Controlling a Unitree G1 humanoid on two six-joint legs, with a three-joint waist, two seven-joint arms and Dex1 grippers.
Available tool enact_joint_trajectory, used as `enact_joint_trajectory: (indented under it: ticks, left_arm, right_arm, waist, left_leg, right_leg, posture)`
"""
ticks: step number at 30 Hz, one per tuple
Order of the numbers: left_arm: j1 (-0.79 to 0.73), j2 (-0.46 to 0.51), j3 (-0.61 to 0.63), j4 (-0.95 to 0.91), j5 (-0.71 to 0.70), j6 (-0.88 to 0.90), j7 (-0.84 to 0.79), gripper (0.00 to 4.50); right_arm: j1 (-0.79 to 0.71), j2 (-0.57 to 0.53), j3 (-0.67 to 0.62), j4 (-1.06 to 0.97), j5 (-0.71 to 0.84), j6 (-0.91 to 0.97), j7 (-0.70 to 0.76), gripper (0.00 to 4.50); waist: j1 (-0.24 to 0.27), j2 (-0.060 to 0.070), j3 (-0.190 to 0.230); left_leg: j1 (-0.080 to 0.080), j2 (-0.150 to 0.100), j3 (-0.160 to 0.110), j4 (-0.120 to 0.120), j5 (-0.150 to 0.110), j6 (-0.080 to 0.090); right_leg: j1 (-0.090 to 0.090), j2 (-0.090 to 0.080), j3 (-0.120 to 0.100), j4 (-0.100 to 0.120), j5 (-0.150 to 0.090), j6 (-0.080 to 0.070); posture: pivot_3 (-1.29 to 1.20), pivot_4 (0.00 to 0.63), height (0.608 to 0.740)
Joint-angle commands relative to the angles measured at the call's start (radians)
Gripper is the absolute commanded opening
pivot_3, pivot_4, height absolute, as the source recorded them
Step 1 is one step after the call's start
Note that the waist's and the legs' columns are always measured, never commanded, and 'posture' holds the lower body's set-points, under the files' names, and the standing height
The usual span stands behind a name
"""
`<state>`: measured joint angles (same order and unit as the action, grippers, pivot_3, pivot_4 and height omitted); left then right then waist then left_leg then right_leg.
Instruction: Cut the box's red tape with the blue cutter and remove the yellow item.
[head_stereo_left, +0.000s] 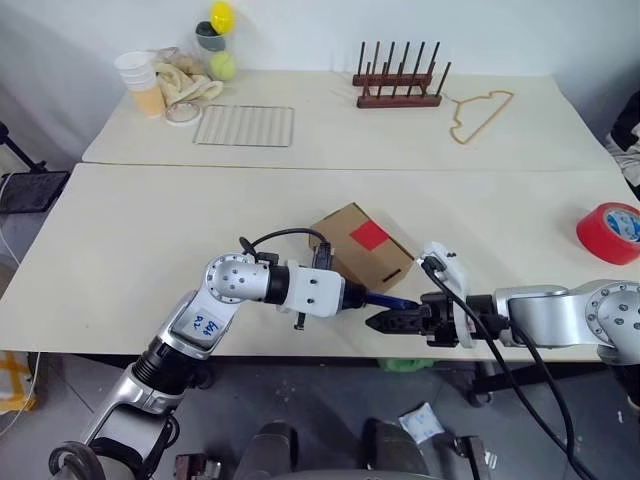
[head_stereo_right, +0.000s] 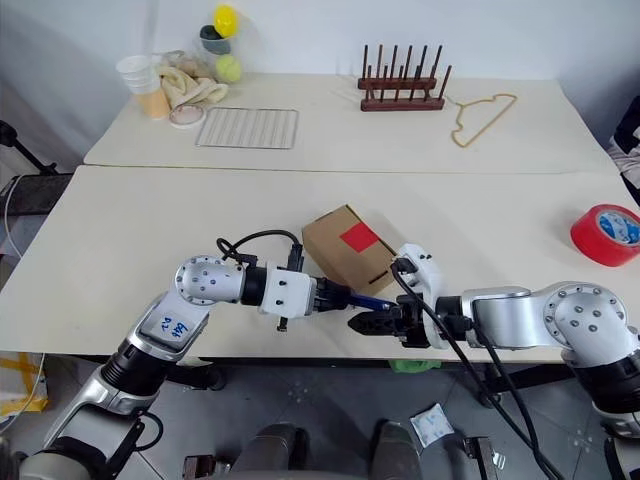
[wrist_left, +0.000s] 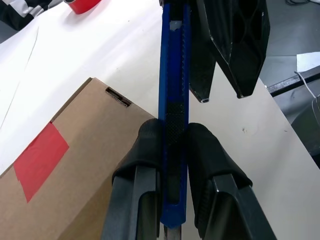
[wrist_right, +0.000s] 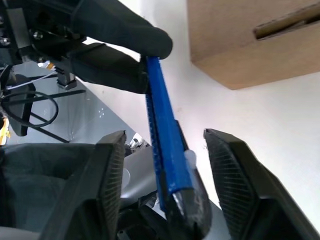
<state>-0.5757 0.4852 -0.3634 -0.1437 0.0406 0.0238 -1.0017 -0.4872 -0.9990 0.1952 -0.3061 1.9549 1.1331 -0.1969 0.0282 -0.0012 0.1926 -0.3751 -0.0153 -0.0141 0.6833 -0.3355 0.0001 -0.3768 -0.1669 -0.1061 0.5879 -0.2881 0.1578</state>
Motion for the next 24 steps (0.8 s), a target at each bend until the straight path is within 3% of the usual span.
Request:
enact_joint_trajectory:
  ticks: [1, 22, 24]
  left_arm:
    - [-0.004, -0.001, 0.013, -0.04, -0.013, 0.001, 0.008, 0.48]
    - [-0.009, -0.004, 0.007, -0.043, -0.017, 0.012, 0.001, 0.48]
    - [-0.007, -0.004, 0.006, -0.048, -0.017, 0.015, 0.002, 0.48]
  right_arm:
    - [-0.007, 0.011, -0.022, -0.005, 0.017, -0.015, 0.002, 2.41]
    - [-0.017, 0.064, -0.08, 0.032, 0.017, -0.032, -0.003, 2.41]
    - [-0.018, 0.069, -0.08, 0.034, 0.017, -0.033, -0.007, 2.0]
  waist:
    - [0.0, 0.0, 0.0]
    - [0.0, 0.0, 0.0]
    - [0.0, 0.0, 0.0]
  left_leg:
    - [0.0, 0.0, 0.0, 0.0, 0.0, 0.0]
    - [0.0, 0.0, 0.0, 0.0, 0.0, 0.0]
    - [0.0, 0.0, 0.0, 0.0, 0.0, 0.0]
  right_leg:
    - [0.0, 0.0, 0.0, 0.0, 0.0, 0.0]
    - [0.0, 0.0, 0.0, 0.0, 0.0, 0.0]
    - [0.0, 0.0, 0.0, 0.0, 0.0, 0.0]
  posture:
    - [0.0, 0.15, 0.74]
    - [0.0, 0.15, 0.74]
    - [0.0, 0.15, 0.74]
